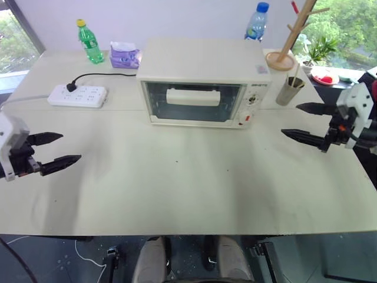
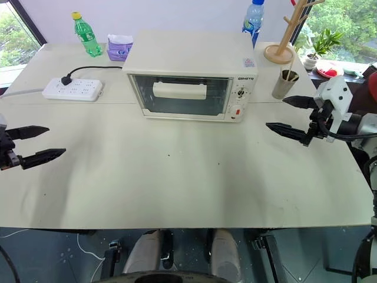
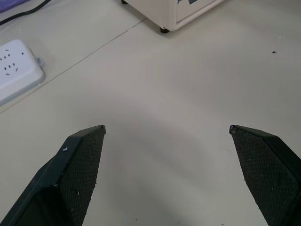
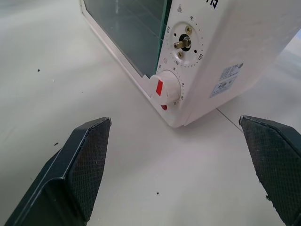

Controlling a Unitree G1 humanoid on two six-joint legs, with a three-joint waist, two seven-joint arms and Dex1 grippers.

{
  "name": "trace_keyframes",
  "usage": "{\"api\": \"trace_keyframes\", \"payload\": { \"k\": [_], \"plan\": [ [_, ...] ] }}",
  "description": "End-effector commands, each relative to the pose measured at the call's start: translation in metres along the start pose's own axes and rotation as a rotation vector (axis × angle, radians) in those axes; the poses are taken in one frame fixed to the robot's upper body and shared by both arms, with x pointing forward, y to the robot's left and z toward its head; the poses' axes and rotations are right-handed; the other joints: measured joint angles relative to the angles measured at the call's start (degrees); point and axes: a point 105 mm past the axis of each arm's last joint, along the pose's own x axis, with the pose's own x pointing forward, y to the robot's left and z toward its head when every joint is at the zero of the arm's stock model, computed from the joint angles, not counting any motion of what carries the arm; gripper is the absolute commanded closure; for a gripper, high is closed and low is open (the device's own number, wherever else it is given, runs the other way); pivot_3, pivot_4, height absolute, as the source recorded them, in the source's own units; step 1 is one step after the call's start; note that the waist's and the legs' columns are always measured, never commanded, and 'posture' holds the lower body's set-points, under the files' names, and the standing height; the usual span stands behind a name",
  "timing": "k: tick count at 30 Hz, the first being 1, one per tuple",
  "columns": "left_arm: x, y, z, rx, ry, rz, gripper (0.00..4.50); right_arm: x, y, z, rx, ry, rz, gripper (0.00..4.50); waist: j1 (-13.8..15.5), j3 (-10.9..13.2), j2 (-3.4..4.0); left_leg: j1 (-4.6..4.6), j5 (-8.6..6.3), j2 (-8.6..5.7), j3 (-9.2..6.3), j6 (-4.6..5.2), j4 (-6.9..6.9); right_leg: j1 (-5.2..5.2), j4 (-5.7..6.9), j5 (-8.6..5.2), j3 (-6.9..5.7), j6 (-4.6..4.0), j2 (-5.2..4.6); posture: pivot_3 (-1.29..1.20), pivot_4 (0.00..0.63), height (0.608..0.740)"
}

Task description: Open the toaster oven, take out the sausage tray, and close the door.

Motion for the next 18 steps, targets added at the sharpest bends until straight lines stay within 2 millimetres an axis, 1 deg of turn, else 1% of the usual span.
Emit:
{"api": "trace_keyframes", "payload": {
  "k": [1,6,15,18],
  "plan": [
    [-0.009,0.001,0.014,0.054,-0.028,0.013,0.00,-0.002,-0.003,0.011,-0.045,-0.027,-0.009,0.04,0.0,0.0,0.00,0.00,0.00,0.00,0.01,0.00,0.00,0.00,0.00,0.00,0.01,0.00,0.00,0.00,0.150,0.722],
    [-0.008,0.007,0.015,0.042,-0.059,0.062,0.00,-0.002,0.001,0.008,-0.038,-0.020,-0.007,0.04,0.0,0.0,0.00,0.00,0.00,0.00,0.01,0.00,0.00,0.00,0.01,0.01,0.01,0.01,0.00,0.00,0.150,0.722],
    [-0.005,0.006,0.018,0.011,-0.073,0.045,0.00,-0.003,0.005,0.006,0.001,-0.017,-0.009,0.04,0.0,0.0,-0.01,0.00,0.00,0.00,0.01,0.00,0.01,0.00,0.03,0.02,0.01,0.03,0.00,0.00,0.150,0.722],
    [0.003,-0.003,0.031,0.017,-0.106,-0.017,0.00,0.002,0.009,0.011,0.042,-0.052,0.010,0.04,0.0,0.0,-0.01,0.00,0.00,0.00,0.01,0.00,0.01,0.00,0.04,0.02,0.01,0.03,0.00,0.00,0.150,0.722]
  ]
}}
